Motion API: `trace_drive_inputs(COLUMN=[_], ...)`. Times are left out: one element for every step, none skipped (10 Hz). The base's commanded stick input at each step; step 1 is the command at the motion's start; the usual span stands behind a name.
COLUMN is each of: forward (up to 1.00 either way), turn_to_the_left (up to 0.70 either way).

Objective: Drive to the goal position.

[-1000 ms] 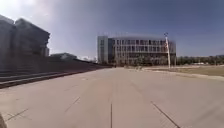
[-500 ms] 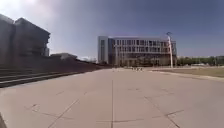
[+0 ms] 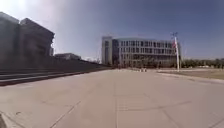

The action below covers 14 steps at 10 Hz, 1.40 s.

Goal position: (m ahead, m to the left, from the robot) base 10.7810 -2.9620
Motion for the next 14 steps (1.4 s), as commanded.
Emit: trace_drive_inputs(forward=[1.00,1.00,1.00,1.00,1.00,1.00,1.00,1.00,1.00,1.00,1.00,1.00,1.00,1.00], turn_to_the_left=[0.27,0.16,0.00,0.00,0.00,0.00,0.00,0.00,0.00,0.00,0.00,0.00,0.00,0.00])
